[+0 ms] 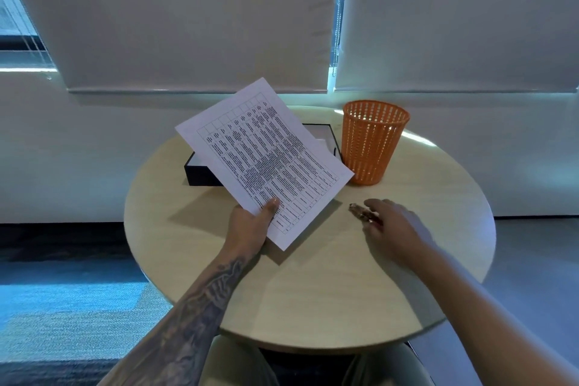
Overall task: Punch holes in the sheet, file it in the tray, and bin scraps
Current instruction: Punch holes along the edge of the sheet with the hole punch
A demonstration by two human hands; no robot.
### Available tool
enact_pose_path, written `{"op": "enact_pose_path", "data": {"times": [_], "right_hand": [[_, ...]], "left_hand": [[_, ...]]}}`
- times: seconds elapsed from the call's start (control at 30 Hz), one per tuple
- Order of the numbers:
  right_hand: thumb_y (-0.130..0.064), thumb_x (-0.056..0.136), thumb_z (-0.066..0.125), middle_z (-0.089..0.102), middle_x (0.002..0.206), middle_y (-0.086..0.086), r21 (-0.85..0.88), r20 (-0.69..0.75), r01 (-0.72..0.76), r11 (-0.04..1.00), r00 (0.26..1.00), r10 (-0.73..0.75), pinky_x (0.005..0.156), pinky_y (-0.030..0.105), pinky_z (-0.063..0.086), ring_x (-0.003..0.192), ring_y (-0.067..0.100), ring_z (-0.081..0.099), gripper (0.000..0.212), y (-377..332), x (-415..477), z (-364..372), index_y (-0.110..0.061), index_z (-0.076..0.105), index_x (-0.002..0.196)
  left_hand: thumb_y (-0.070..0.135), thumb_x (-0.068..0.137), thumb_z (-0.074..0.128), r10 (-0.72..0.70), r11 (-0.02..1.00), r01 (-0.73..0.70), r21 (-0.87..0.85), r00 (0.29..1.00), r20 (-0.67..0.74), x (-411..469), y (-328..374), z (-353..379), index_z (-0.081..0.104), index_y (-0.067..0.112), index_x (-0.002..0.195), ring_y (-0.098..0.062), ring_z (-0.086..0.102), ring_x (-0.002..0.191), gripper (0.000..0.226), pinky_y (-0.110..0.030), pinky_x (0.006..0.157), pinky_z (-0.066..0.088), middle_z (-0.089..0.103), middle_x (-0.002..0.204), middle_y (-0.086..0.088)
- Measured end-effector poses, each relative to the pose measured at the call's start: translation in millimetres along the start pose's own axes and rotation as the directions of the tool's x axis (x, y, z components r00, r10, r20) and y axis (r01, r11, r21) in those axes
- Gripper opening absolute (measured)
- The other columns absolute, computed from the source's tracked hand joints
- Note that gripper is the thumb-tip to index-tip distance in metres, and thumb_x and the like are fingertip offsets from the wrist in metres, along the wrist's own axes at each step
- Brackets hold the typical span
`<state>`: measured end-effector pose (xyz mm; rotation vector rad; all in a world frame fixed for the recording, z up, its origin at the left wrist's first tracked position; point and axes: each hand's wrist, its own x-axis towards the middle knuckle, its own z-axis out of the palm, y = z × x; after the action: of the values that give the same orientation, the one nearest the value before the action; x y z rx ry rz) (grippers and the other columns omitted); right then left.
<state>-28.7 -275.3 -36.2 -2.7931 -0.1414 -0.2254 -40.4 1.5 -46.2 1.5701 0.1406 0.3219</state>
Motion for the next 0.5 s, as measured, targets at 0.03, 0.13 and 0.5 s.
{"op": "enact_pose_path", "data": {"times": [0.03, 0.13, 0.5], "right_hand": [[-0.029, 0.089, 0.064, 0.067, 0.125, 0.000, 0.022, 0.016, 0.055, 0.998, 0.998, -0.055, 0.093, 0.037, 0.046, 0.114, 0.028, 0.060, 0.047, -7, -1, 2, -0.026, 0.059, 0.136], [-0.030, 0.085, 0.068, 0.068, 0.123, -0.001, 0.081, 0.053, 0.165, 0.983, 0.984, -0.169, 0.092, 0.037, 0.048, 0.110, 0.025, 0.062, 0.049, -19, -2, 12, -0.025, 0.061, 0.134], [-0.058, 0.079, 0.062, 0.056, 0.092, -0.011, 0.012, 0.124, 0.146, 0.989, 0.981, -0.146, 0.073, 0.033, 0.048, 0.089, 0.017, 0.053, 0.033, -21, -2, 9, -0.030, 0.067, 0.095]], "left_hand": [[0.025, 0.089, 0.074, -0.001, 1.000, 0.001, 0.004, 1.000, -0.002, 0, 0, 0, 0.069, 0.025, 0.092, 0.002, 0.071, 0.074, 0.007, -0.019, 0.064, 0.058, 0.073, 0.090, 0.010], [0.026, 0.088, 0.075, -0.009, 1.000, 0.009, -0.012, 1.000, -0.017, -1, 0, -2, 0.069, 0.028, 0.085, 0.000, 0.072, 0.072, 0.007, -0.022, 0.064, 0.059, 0.073, 0.085, 0.015], [0.030, 0.087, 0.076, -0.065, 0.997, 0.061, -0.041, 0.993, -0.098, -2, 0, -1, 0.067, 0.023, 0.083, -0.008, 0.072, 0.072, 0.012, -0.025, 0.061, 0.058, 0.073, 0.080, 0.011]]}}
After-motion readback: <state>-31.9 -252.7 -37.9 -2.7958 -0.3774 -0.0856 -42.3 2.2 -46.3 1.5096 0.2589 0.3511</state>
